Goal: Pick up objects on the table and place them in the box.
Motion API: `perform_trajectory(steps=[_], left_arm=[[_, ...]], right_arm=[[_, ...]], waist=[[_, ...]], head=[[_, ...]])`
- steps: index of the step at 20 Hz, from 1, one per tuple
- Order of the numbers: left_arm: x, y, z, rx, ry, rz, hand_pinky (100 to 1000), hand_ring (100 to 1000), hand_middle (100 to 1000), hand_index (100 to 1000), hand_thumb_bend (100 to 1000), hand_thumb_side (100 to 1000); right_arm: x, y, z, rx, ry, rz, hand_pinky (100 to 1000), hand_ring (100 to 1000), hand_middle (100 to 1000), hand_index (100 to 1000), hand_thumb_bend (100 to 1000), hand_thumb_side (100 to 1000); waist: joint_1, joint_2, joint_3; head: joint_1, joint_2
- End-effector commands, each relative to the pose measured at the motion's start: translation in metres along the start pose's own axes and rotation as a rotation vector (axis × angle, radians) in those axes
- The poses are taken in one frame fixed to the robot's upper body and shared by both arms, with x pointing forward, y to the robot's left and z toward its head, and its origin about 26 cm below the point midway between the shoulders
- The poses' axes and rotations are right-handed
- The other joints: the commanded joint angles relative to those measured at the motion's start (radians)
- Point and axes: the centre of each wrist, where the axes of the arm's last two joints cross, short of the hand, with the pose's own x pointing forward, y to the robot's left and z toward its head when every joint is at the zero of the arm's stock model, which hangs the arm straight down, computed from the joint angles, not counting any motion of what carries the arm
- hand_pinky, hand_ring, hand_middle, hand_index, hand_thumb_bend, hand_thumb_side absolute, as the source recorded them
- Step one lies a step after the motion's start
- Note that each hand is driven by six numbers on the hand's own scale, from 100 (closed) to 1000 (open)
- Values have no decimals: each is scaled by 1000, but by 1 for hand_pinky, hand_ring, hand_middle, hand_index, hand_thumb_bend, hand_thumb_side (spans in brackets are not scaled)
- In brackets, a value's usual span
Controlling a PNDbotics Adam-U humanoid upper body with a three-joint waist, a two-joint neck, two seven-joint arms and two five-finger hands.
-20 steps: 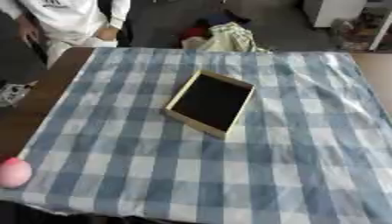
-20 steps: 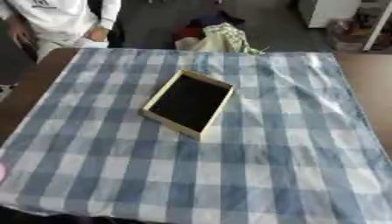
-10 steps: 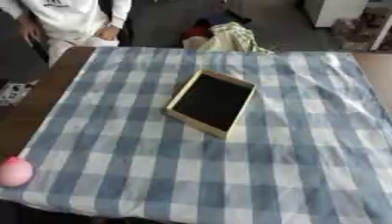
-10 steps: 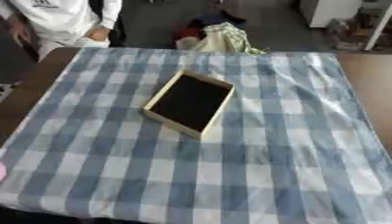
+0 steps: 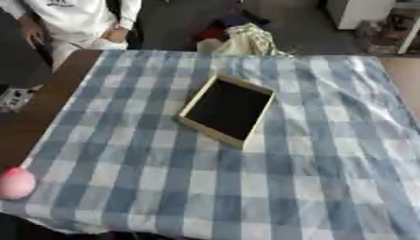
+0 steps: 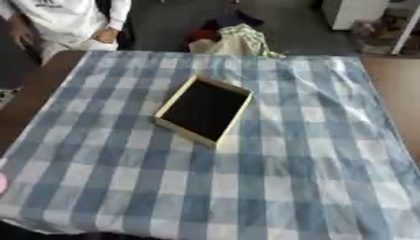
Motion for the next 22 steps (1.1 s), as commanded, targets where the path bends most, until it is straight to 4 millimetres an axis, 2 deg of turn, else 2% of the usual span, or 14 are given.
perform_trajectory(steps=[1,9,12,13,16,22], left_arm=[[-2,11,-1,29,2,-31,781,985,810,897,311,288],[-3,4,-12,-9,-4,-8,740,964,740,862,285,323],[-3,2,-14,-25,-12,-4,689,891,696,825,271,319],[-3,2,-14,-29,-15,-4,652,838,666,800,264,309],[-4,0,-15,-41,-20,-1,624,792,644,782,261,291],[-3,-2,-15,-38,-31,22,568,684,604,742,126,182]], right_arm=[[6,-5,-7,-6,-35,2,769,567,678,725,100,919],[6,-4,-8,-5,-38,-11,768,566,676,724,100,920],[6,-4,-8,-6,-37,-12,768,566,676,724,100,921],[6,-4,-8,-7,-37,-13,768,566,675,724,100,921],[7,-3,-8,-7,-37,-18,767,566,675,723,100,921],[6,-4,-7,-4,-34,-19,768,565,674,724,100,922]], waist=[[1,-3,-2],[1,2,-12],[1,4,-15],[2,4,-15],[3,4,-17],[3,6,-20]], head=[[6,6],[11,6],[13,6],[15,6],[18,6],[19,6]])
